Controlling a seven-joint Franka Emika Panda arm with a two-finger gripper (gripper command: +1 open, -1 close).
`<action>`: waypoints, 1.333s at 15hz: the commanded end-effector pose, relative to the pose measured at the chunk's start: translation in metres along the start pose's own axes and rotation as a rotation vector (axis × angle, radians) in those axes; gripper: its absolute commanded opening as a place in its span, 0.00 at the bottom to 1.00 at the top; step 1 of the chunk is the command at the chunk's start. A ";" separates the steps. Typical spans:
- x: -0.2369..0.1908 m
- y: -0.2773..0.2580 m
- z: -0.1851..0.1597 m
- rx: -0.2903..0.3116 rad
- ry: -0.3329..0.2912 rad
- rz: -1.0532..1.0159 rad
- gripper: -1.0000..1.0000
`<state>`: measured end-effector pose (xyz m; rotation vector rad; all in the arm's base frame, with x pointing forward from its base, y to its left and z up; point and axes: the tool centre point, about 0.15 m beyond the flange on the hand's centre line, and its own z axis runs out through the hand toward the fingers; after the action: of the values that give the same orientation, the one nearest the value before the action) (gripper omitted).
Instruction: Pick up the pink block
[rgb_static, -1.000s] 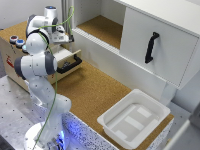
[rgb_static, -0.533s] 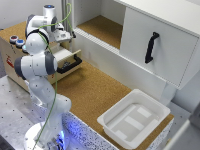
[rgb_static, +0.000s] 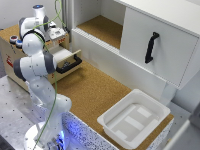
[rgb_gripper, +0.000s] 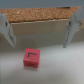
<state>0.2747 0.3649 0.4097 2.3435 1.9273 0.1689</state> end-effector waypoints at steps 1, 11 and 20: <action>-0.005 -0.026 0.033 0.004 0.149 0.043 1.00; -0.015 -0.014 0.072 0.041 0.224 0.069 1.00; 0.002 -0.015 0.091 0.099 0.134 0.034 0.00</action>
<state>0.2749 0.3686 0.3352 2.4902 1.9459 0.2430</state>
